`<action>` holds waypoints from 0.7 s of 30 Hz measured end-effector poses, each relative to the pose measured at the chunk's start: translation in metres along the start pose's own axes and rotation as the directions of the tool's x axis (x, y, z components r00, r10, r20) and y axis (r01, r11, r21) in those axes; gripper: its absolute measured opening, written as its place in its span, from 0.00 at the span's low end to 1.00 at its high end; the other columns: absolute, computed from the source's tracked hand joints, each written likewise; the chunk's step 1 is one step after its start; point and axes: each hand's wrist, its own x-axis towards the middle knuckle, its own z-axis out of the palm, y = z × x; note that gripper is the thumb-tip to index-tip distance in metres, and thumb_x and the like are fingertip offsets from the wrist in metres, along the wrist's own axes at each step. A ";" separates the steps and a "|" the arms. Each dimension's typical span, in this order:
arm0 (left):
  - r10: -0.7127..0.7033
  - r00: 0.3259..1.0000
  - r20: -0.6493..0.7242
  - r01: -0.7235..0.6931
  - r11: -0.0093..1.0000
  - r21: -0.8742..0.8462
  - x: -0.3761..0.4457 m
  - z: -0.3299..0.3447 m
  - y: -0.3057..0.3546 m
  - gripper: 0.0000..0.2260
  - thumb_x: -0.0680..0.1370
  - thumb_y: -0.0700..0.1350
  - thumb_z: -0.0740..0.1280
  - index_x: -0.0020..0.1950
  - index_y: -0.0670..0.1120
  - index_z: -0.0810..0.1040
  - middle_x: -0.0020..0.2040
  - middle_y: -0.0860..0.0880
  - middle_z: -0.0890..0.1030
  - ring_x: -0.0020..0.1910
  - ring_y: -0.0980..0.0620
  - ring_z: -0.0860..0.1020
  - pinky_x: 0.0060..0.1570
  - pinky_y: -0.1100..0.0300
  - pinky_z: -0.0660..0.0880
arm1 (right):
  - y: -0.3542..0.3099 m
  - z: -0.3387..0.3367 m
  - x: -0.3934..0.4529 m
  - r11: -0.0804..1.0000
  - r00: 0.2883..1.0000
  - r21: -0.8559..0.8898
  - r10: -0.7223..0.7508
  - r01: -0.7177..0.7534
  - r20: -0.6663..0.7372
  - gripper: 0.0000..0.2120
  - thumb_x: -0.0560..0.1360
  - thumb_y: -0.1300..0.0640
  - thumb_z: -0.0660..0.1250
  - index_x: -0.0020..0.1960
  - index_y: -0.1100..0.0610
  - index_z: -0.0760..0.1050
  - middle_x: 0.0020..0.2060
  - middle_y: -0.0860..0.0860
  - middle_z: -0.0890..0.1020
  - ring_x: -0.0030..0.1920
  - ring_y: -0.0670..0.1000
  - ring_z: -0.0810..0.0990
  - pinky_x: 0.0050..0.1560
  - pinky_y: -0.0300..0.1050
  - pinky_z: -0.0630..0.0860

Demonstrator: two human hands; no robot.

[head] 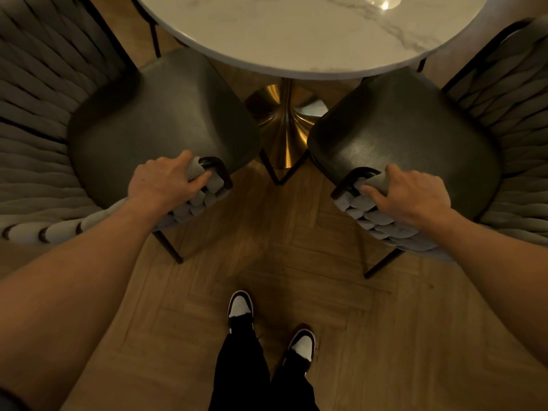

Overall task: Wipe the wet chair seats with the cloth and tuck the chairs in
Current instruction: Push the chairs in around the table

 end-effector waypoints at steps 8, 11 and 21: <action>-0.010 0.998 0.055 0.012 0.999 -0.033 -0.002 -0.001 0.000 0.21 0.76 0.70 0.53 0.55 0.54 0.64 0.44 0.48 0.77 0.40 0.43 0.77 0.40 0.48 0.75 | -0.002 -0.006 -0.005 0.997 0.996 0.027 0.068 -0.069 0.066 0.27 0.78 0.28 0.55 0.55 0.52 0.66 0.34 0.49 0.73 0.32 0.50 0.72 0.34 0.47 0.68; -0.068 0.993 0.100 0.081 0.988 -0.135 -0.014 -0.010 0.006 0.22 0.77 0.62 0.61 0.64 0.50 0.66 0.56 0.43 0.75 0.52 0.40 0.75 0.50 0.43 0.75 | 0.001 -0.015 -0.016 0.985 0.988 0.126 0.105 -0.119 0.109 0.27 0.78 0.30 0.59 0.62 0.52 0.67 0.39 0.49 0.75 0.38 0.53 0.75 0.39 0.50 0.72; -0.106 0.969 0.224 0.189 0.901 -0.390 -0.110 -0.079 0.057 0.06 0.78 0.51 0.64 0.46 0.50 0.75 0.43 0.49 0.78 0.43 0.48 0.75 0.38 0.55 0.68 | -0.005 -0.074 -0.119 0.779 0.924 0.510 0.239 -0.365 0.297 0.10 0.80 0.48 0.68 0.48 0.54 0.75 0.45 0.54 0.81 0.44 0.53 0.78 0.47 0.53 0.80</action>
